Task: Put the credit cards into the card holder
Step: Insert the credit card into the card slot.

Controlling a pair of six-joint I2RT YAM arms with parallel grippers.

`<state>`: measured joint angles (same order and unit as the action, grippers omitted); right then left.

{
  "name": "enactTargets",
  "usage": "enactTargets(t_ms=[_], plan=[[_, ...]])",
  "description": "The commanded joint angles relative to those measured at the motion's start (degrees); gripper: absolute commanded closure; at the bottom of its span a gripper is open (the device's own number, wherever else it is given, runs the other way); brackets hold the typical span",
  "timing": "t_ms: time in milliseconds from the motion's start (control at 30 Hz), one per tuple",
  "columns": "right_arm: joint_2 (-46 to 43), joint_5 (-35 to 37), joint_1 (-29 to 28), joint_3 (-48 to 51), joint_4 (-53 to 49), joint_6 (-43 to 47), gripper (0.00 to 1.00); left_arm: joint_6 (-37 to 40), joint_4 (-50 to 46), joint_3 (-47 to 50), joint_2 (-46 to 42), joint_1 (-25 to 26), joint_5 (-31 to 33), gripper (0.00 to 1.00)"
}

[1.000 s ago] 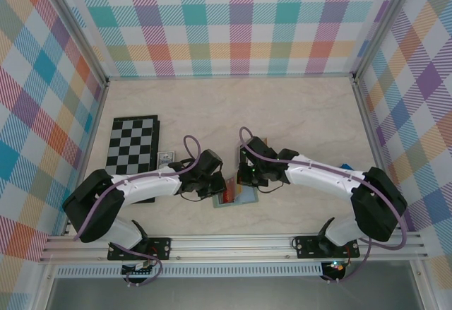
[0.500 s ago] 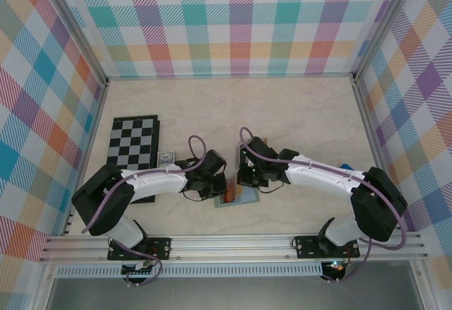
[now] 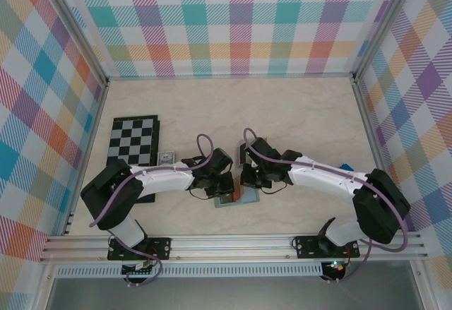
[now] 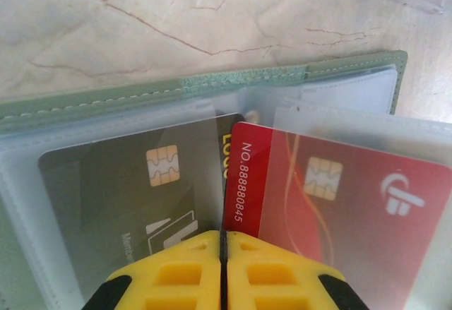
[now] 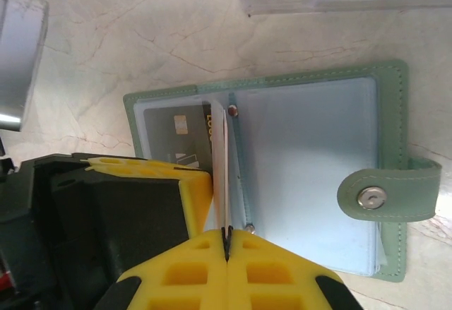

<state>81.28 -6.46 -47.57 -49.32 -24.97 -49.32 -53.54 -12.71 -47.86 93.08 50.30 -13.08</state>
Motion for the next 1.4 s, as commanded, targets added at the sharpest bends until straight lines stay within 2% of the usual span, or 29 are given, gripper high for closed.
enactTargets(t_ms=[0,333,667,767,900,1033,1100,1200,1367], plan=[[-2.06,-0.32,0.53,0.73,-0.17,-0.95,0.96,-0.45,2.44,-1.50,1.03,0.72,-1.21,0.91],[-2.45,-3.00,0.55,-0.16,1.04,-0.44,0.97,-5.49,6.63,3.01,-1.06,0.71,1.55,0.93],[-1.17,-5.49,0.46,-1.13,2.97,-0.95,0.97,-4.82,0.86,4.96,-8.34,0.67,8.73,0.88],[-0.26,-6.75,0.30,-1.54,3.69,-1.30,0.97,-5.25,-2.60,4.72,-10.60,0.67,11.68,0.88],[2.30,-8.37,-0.16,-2.65,4.41,-0.93,0.98,-7.94,-14.18,5.20,-15.69,0.21,21.04,0.86],[5.94,-8.94,-1.74,-4.77,5.34,-0.85,0.98,-9.91,-19.54,7.63,-21.69,-1.54,25.36,0.71],[6.80,-7.36,-2.36,-6.06,3.67,-0.15,0.99,-9.26,-18.41,9.25,-24.24,-2.37,25.16,0.64],[4.15,-3.93,-1.55,-4.61,2.19,0.99,0.99,-6.40,-13.09,11.14,-25.52,-3.43,21.62,0.53],[-2.09,-6.13,2.25,1.78,6.00,2.69,0.98,-0.62,-5.05,10.45,-19.65,-4.52,10.61,0.48]])
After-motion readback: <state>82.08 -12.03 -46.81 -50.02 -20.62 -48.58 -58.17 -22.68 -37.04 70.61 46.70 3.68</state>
